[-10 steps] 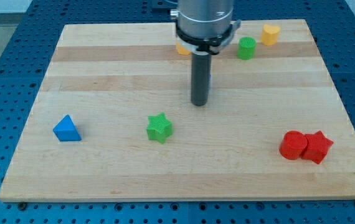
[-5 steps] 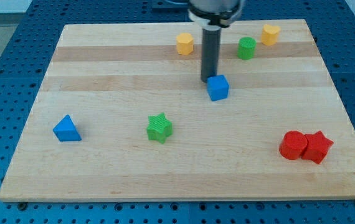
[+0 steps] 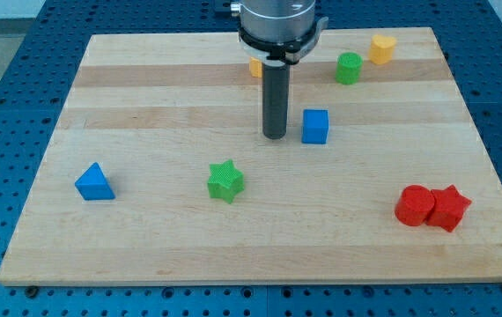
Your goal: Place the blue cube towards the right center
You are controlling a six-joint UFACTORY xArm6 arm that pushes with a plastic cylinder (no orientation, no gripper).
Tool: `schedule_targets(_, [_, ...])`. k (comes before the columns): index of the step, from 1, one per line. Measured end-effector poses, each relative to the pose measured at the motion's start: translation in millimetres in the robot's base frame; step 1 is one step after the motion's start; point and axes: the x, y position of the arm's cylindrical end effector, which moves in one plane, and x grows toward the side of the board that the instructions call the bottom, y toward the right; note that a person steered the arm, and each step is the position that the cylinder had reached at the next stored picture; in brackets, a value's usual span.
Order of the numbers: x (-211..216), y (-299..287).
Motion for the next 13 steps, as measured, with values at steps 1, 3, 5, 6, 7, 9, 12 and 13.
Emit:
schedule_targets(1, [0,20])
schedule_targets(3, [-2,84])
schedule_targets(5, [-2,133])
schedule_targets(6, [-2,137])
schedule_targets(7, [-2,137])
schedule_targets(9, [-1,137])
schedule_targets(12, [-40,128])
schedule_targets(13, [-40,128])
